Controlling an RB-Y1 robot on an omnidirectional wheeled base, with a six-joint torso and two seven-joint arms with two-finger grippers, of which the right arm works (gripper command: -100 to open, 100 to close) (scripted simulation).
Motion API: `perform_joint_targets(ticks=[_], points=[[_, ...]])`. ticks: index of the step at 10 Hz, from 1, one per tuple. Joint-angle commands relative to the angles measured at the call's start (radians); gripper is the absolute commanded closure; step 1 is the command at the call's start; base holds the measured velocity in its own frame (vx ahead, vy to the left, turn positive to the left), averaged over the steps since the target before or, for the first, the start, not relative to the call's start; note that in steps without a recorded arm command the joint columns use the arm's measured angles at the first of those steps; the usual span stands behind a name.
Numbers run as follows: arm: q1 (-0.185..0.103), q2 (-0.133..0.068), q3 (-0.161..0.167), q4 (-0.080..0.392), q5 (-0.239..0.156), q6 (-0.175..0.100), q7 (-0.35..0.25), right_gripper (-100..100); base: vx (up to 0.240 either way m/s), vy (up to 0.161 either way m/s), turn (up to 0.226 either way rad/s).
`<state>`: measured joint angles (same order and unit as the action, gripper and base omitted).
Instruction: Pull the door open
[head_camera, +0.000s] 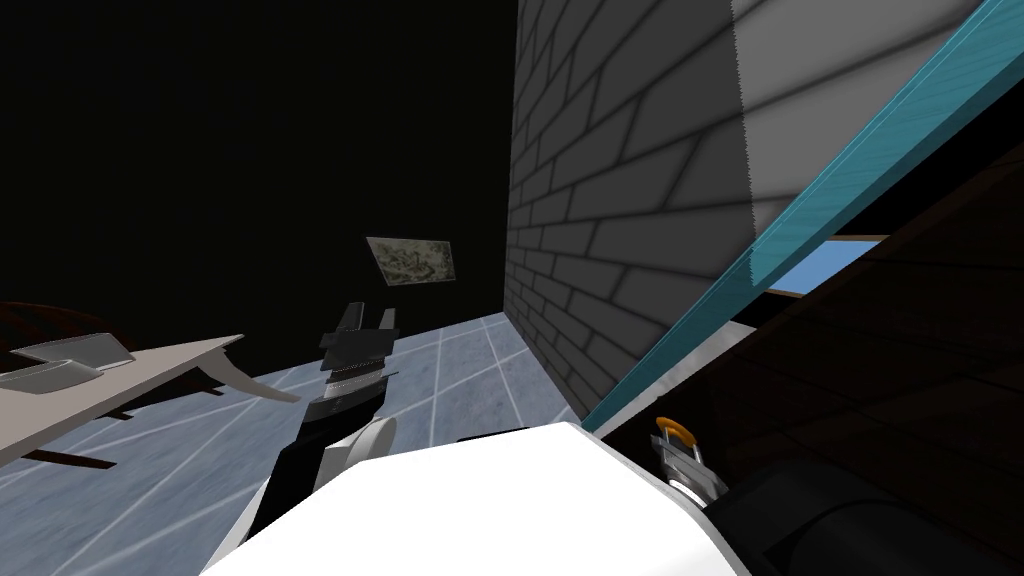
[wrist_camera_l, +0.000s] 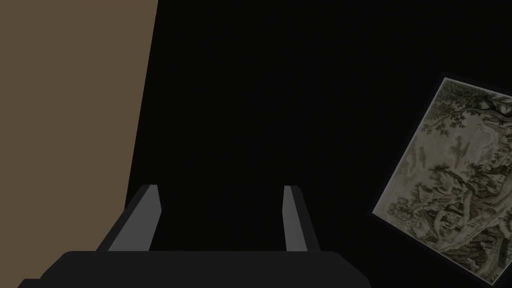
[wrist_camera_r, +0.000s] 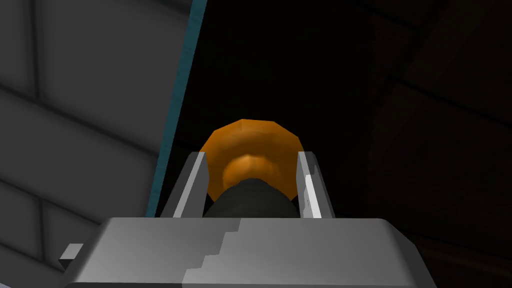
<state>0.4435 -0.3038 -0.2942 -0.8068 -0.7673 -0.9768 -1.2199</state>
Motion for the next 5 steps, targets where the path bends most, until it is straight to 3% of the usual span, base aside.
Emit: perform_joint_targets(ticks=[1,4,5], points=[[0.000,0.009,0.007,0.019,-0.001,0.007,-0.030,100,-0.014,-0.003,0.020],[0.002,0.009,0.005,0.022,-0.008,0.005,-0.119,100,-0.022,0.000,0.048],[0.002,0.009,0.005,0.022,-0.008,0.005,-0.123,100,-0.017,-0.004,0.017]])
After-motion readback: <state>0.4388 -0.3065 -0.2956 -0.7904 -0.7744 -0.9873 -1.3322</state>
